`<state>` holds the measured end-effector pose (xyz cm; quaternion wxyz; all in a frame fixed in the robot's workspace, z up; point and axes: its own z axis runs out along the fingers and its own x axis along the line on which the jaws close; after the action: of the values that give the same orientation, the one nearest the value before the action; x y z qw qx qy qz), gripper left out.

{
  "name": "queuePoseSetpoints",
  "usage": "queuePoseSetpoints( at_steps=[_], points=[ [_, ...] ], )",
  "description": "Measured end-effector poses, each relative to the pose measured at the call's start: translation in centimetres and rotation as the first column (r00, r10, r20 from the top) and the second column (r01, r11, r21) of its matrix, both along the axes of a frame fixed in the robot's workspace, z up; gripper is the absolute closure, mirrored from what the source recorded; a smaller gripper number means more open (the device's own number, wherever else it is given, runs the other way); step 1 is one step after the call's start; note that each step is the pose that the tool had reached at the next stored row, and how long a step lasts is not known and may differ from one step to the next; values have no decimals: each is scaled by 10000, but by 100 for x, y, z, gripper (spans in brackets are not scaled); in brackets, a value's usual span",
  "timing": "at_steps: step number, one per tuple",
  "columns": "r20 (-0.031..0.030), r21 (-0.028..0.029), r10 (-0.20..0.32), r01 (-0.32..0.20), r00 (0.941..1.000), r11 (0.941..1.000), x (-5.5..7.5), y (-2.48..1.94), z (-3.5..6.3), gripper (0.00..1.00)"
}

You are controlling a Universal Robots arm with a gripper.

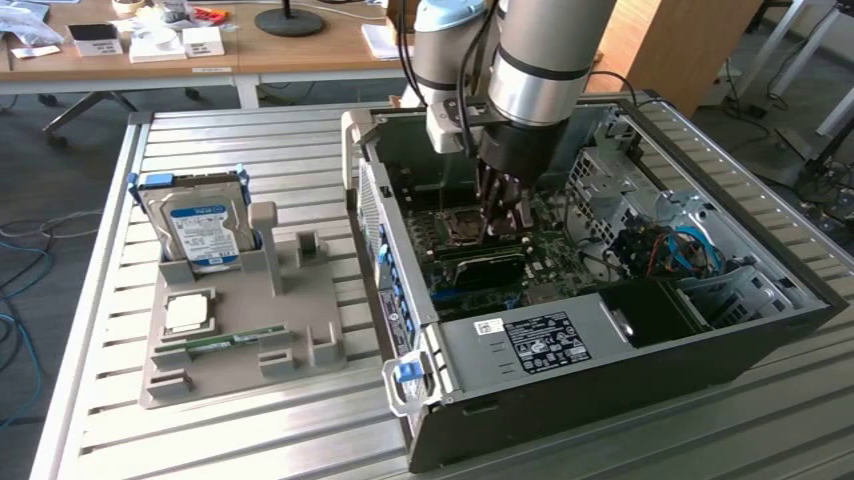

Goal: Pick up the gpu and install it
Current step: 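Press down on the gpu until it lock into place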

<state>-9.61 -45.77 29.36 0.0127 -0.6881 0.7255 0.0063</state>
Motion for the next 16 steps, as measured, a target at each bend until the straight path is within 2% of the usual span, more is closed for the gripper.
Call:
queuePoseSetpoints(
  at_steps=[7,16],
  points=[
    [7,-11,2,-2,10000,10000,-13,0,-90,89],
    [8,-10,0,0,10000,10000,-13,9,-108,89]
  ],
)
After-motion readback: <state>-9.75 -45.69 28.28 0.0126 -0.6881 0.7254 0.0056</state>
